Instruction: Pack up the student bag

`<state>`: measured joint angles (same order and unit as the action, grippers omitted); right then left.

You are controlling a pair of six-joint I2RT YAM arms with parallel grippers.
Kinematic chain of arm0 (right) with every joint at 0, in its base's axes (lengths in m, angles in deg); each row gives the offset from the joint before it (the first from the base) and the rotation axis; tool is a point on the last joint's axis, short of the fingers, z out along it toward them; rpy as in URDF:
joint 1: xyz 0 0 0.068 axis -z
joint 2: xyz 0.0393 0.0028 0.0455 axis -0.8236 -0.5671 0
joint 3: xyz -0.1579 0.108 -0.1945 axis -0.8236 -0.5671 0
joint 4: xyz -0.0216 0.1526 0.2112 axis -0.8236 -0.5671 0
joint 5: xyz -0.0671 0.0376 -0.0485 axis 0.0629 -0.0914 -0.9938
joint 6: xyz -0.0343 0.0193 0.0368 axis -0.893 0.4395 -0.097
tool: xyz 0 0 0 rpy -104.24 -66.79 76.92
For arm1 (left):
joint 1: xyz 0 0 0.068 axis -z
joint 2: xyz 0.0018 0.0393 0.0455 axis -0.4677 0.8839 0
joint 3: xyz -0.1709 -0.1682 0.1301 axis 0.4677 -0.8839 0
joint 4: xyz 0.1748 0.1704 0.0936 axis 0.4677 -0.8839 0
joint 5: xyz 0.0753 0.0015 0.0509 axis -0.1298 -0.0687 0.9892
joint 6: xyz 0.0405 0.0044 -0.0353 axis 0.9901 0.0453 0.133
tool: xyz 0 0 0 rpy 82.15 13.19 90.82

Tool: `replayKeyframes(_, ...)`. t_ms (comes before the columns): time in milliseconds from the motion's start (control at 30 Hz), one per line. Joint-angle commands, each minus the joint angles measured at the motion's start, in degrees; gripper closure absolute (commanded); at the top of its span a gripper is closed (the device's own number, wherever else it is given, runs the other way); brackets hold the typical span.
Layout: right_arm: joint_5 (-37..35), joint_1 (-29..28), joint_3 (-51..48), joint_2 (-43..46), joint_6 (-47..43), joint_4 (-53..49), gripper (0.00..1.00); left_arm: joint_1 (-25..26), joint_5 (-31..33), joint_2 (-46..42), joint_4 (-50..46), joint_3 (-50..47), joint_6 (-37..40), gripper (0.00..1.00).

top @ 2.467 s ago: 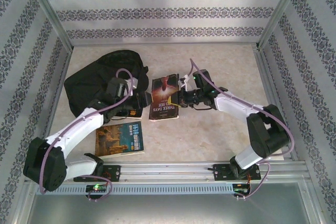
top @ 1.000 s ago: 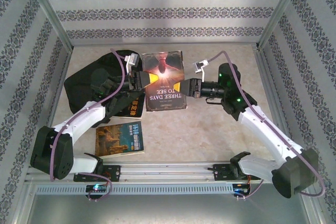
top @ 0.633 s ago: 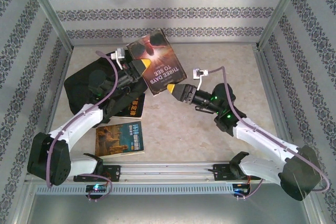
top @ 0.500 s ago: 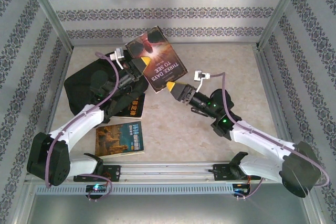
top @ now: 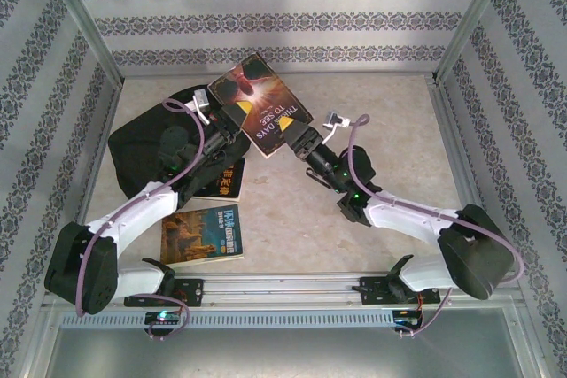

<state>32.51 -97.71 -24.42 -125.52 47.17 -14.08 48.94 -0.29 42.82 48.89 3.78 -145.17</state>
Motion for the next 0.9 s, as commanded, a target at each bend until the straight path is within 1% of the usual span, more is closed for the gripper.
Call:
replayKeyframes(0,-1.1,-0.9,2.7,-2.9,3.9,7.8,0.41,0.5,1.1,-2.6,3.7,0.2,0.1,1.00)
replayKeyframes(167,-0.4,-1.6,4.7,-5.8,5.1,9.1,0.51,0.6,1.4,-2.7,3.3,0.1,0.2,1.00)
replayKeyframes(233,-0.6,-1.7,4.9,-6.6,5.2,9.3,0.56,0.8,1.3,-2.7,2.9,0.0,0.3,1.00)
replayKeyframes(300,-1.7,-1.6,4.5,-7.0,5.2,9.8,0.67,1.0,1.0,-2.7,2.4,0.0,0.4,1.00)
replayKeyframes(400,-3.2,-1.4,3.7,-6.8,4.9,9.8,0.94,1.0,0.6,-2.7,0.8,-0.1,1.4,1.00)
replayKeyframes(433,-3.1,-1.0,3.4,-6.6,4.6,9.6,1.00,1.0,0.5,-2.9,-0.4,-0.2,2.1,1.00)
replayKeyframes(467,-3.0,-0.4,2.9,-6.0,4.5,9.0,1.00,1.0,0.8,-3.3,-2.1,-0.3,3.4,0.99)
replayKeyframes(500,-2.7,0.3,2.2,-5.2,4.4,8.0,1.00,1.0,1.1,-4.2,-5.7,-0.2,5.1,0.92)
replayKeyframes(567,-2.3,2.1,0.7,-2.8,3.7,4.6,1.00,0.6,1.6,-5.8,-15.5,1.3,9.4,0.70)
replayKeyframes(600,-1.9,3.3,-0.2,-0.9,3.5,1.0,1.00,0.2,1.7,-6.6,-21.9,3.0,13.3,0.61)
replayKeyframes(667,-0.6,5.8,-1.5,3.4,2.3,-8.3,1.00,0.0,4.3,-7.3,-38.6,8.3,21.2,0.50)
replayKeyframes(700,-0.7,6.8,-2.2,5.9,0.9,-13.2,1.00,-0.1,6.7,-7.0,-46.9,11.3,25.6,0.47)
replayKeyframes(767,-0.7,8.1,-2.8,10.6,-3.9,-22.8,1.00,-0.1,12.4,-5.3,-59.8,17.2,32.5,0.44)
replayKeyframes(800,-0.9,8.6,-2.4,13.1,-6.3,-28.6,1.00,-0.1,15.3,-4.2,-64.9,19.9,35.1,0.42)
replayKeyframes(867,-0.9,9.3,-1.3,16.8,-11.7,-39.2,1.00,-0.1,20.4,-1.5,-71.2,23.8,39.3,0.38)
